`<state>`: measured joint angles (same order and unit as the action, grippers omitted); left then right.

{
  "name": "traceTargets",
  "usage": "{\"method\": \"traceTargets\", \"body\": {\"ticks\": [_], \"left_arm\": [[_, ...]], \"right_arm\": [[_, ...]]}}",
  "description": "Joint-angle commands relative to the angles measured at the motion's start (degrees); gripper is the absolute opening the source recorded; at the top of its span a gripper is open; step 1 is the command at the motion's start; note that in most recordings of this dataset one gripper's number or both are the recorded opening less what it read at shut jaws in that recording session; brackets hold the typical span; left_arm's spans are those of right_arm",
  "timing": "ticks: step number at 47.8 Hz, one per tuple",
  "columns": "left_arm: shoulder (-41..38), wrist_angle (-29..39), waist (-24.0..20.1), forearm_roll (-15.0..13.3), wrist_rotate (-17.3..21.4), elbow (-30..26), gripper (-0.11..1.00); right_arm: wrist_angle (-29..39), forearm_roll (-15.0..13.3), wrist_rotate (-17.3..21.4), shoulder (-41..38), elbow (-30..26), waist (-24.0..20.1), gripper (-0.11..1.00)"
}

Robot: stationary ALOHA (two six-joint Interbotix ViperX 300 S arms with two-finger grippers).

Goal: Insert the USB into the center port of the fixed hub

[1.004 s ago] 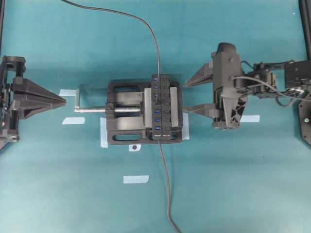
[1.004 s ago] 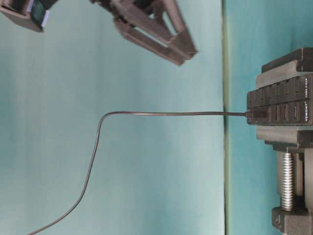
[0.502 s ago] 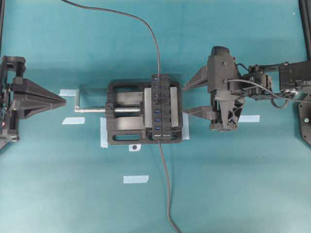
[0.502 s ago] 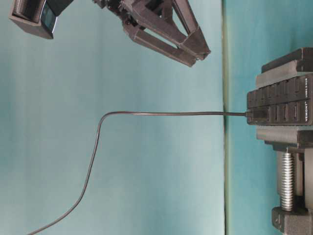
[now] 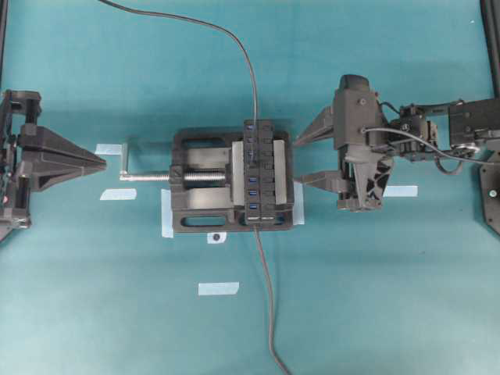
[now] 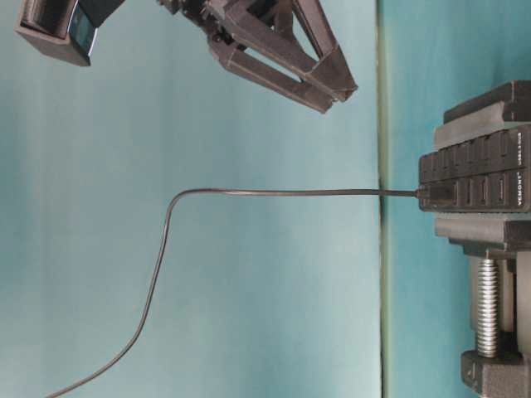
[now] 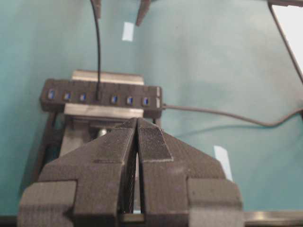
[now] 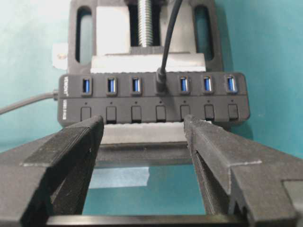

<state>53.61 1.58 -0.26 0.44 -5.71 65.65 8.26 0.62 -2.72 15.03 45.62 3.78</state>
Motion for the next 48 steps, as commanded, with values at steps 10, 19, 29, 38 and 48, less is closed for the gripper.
{"method": "traceTargets", "body": {"ticks": [10, 19, 29, 38, 48], "left_arm": [[-0.4, -0.4, 0.0, 0.1, -0.1, -0.8, 0.01], [-0.3, -0.4, 0.0, 0.2, -0.1, -0.9, 0.01], [-0.3, -0.4, 0.0, 0.2, -0.1, -1.1, 0.01], [-0.3, -0.4, 0.0, 0.1, -0.1, -1.1, 0.01], [-0.4, -0.4, 0.0, 0.1, -0.1, -1.1, 0.01]], "right_arm": [[-0.3, 0.1, 0.4, 0.4, -1.0, -0.2, 0.75], [-0.3, 0.1, 0.4, -0.2, -1.1, -0.3, 0.75], [-0.4, 0.1, 0.4, -0.4, -1.1, -0.4, 0.75], [-0.3, 0.1, 0.4, -0.4, -1.1, -0.4, 0.75], [-0.4, 0.1, 0.4, -0.4, -1.2, -0.4, 0.75]]}}
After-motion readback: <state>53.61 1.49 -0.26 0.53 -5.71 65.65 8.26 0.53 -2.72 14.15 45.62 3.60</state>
